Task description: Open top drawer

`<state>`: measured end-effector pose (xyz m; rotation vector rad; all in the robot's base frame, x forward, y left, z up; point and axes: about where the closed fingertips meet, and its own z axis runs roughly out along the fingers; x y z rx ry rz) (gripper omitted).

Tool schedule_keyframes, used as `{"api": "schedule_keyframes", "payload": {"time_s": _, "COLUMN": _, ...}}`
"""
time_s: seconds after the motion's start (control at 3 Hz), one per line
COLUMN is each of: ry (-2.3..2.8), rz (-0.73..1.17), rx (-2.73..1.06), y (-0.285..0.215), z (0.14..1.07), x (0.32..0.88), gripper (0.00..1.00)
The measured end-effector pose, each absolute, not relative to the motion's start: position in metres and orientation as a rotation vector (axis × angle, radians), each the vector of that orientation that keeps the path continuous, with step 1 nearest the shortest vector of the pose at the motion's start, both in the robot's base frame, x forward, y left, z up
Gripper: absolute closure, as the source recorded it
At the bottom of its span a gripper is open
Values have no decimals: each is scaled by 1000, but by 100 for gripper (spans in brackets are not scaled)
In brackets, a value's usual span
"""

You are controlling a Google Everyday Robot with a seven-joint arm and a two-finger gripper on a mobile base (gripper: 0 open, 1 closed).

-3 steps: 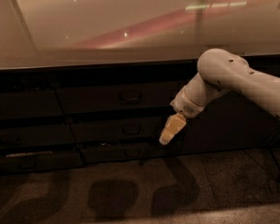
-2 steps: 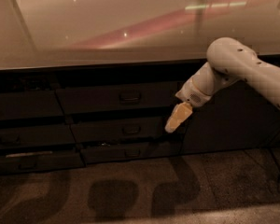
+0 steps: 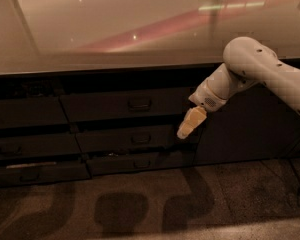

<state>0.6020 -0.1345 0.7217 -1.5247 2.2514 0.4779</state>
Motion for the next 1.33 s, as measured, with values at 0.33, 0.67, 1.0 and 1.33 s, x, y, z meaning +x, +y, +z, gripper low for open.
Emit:
{"api": "schedule_keyframes", "payload": {"time_s": 0.33, "ry": 2226, "rz": 390, "rx": -1523, "y": -132, "z": 714, "x": 597, "gripper": 0}}
{"api": "schedule_keyframes", "payload": {"time_s": 0.67, "ry": 2176, "rz": 118, "rx": -1472, "y": -141, "z": 746, "x": 569, "gripper": 0}}
{"api": "schedule_keyframes", "payload": {"time_s": 1.0, "ry": 2110, "rz": -16, "rx": -1481, "y": -129, "z": 769, "x": 556, "gripper": 0}}
{"api": "schedule_keyframes", "payload": {"time_s": 1.33, "ry": 2109, "rz": -16, "rx": -1482, "y": -129, "z": 769, "x": 556, "gripper": 0}}
